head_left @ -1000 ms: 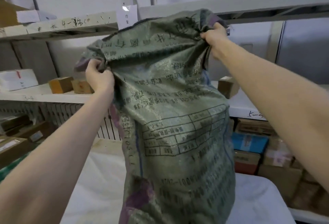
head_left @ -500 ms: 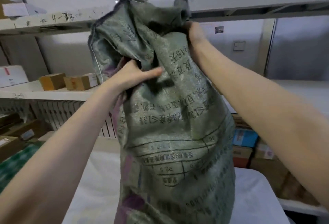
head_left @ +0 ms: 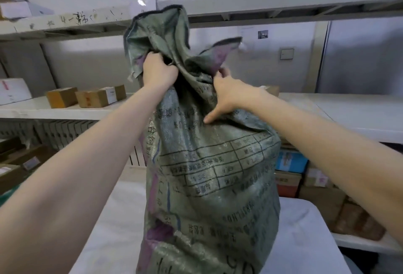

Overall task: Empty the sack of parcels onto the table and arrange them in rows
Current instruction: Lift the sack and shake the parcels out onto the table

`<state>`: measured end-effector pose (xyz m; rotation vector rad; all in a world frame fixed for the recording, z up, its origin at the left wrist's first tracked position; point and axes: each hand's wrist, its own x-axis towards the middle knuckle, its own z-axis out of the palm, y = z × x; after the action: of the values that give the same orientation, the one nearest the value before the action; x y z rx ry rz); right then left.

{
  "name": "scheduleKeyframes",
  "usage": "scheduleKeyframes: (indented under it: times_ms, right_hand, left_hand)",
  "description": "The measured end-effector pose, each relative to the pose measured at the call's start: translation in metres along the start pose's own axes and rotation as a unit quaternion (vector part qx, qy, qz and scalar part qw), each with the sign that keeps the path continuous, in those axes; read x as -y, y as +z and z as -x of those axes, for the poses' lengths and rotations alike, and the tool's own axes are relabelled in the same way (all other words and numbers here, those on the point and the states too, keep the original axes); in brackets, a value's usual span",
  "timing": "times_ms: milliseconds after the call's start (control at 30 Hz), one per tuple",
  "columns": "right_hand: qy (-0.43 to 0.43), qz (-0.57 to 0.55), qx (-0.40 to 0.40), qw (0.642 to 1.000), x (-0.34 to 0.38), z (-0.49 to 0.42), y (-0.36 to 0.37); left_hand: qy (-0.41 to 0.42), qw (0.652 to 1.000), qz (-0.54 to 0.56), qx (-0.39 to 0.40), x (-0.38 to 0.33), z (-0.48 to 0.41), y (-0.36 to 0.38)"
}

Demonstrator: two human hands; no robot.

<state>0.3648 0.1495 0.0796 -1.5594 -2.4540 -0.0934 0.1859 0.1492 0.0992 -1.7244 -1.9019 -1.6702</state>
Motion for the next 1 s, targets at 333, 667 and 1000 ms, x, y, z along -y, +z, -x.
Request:
scheduleKeyframes:
  times_ms: [333,667,1000]
  right_hand:
    - [0.175,-0.152,-0.218,0.948,-0.014,-0.014,0.01]
    - [0.271,-0.729,-0.128,0.615,-0.016,-0.044,-0.021]
    - [0.189,-0.804,-0.148,0.545,-0.034,-0.073,-0.02]
  left_hand:
    - [-0.097,0.985,0.041,0.136,0.056,0.07,-0.018]
    - [-0.276,0.936,0.214,0.039,0.066,0.04,0.0]
    - [-0.234,0.955,0.173,-0.055,0.086,-0.003,0.001]
